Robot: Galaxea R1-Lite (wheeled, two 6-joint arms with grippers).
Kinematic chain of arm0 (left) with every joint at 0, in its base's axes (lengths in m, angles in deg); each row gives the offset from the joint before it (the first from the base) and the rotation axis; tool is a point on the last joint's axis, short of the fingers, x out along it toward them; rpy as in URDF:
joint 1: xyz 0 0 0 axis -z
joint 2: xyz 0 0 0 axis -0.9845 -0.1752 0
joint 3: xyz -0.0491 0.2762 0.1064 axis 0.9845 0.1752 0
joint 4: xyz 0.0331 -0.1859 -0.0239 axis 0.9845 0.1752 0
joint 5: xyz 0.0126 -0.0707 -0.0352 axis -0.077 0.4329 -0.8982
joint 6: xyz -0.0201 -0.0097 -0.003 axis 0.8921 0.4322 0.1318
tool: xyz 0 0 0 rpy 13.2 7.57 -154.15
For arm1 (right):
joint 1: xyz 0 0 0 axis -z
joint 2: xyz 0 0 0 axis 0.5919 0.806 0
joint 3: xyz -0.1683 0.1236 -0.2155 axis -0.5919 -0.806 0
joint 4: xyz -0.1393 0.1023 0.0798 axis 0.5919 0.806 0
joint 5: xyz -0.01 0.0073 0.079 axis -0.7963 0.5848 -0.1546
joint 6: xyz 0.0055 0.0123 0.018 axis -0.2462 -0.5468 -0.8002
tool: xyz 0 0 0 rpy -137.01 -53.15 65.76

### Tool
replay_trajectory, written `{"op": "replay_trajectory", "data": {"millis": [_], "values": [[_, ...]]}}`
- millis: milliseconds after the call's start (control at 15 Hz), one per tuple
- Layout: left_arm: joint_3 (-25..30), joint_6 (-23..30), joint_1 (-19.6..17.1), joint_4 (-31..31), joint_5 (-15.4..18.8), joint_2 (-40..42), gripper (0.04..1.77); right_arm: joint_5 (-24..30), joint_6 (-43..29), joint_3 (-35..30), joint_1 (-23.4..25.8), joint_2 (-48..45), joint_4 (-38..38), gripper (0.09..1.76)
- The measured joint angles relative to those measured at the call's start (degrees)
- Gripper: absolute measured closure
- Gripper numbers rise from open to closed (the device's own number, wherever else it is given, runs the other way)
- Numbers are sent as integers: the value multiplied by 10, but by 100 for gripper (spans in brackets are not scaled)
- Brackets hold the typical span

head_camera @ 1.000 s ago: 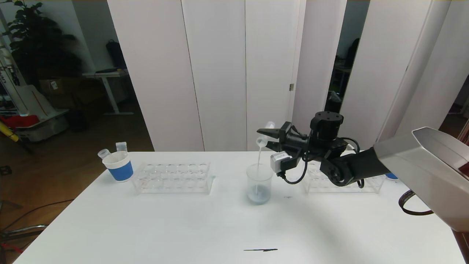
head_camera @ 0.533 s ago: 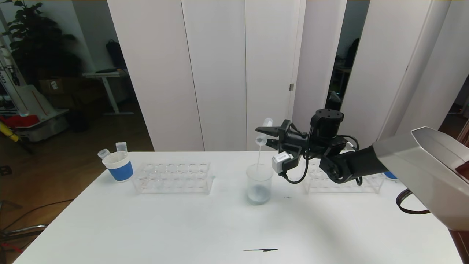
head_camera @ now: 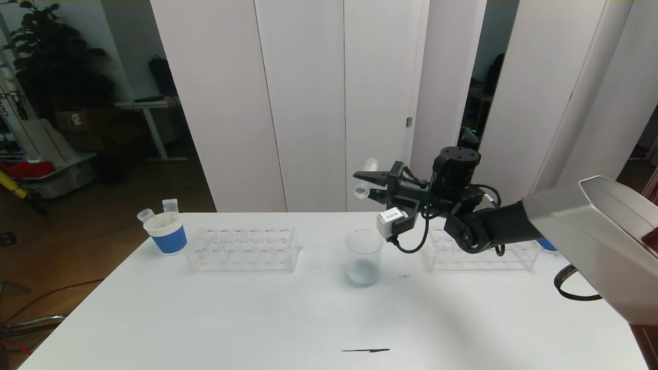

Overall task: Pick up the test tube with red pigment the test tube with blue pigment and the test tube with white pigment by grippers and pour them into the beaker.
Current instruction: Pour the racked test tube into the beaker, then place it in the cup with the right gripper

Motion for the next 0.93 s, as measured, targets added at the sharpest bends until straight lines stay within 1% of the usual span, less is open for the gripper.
{"op": "replay_trajectory", "data": {"millis": [67,133,200,267,400,467,600,733,800,933], "values": [[0,0,0,0,0,0,6,-4,-11,0,-2,-12,2,125],[0,0,0,0,0,0,6,-19,-36,-2,-3,-30,1,125],[0,0,0,0,0,0,6,-47,-70,-5,-5,-50,0,125],[0,0,0,0,0,0,6,-97,-118,-6,-8,-72,-1,125],[0,0,0,0,0,0,6,-236,-217,-9,-14,-114,-1,125],[0,0,0,0,0,0,6,-304,-280,-10,-18,-132,0,125],[0,0,0,0,0,0,6,-453,-430,-13,-37,-159,4,125],[0,0,0,0,0,0,6,-573,-570,-20,-54,-173,20,125],[0,0,0,0,0,0,6,-608,-650,-25,-61,-177,36,125],[0,0,0,0,0,0,6,-632,-799,-39,-70,-183,76,125]]}}
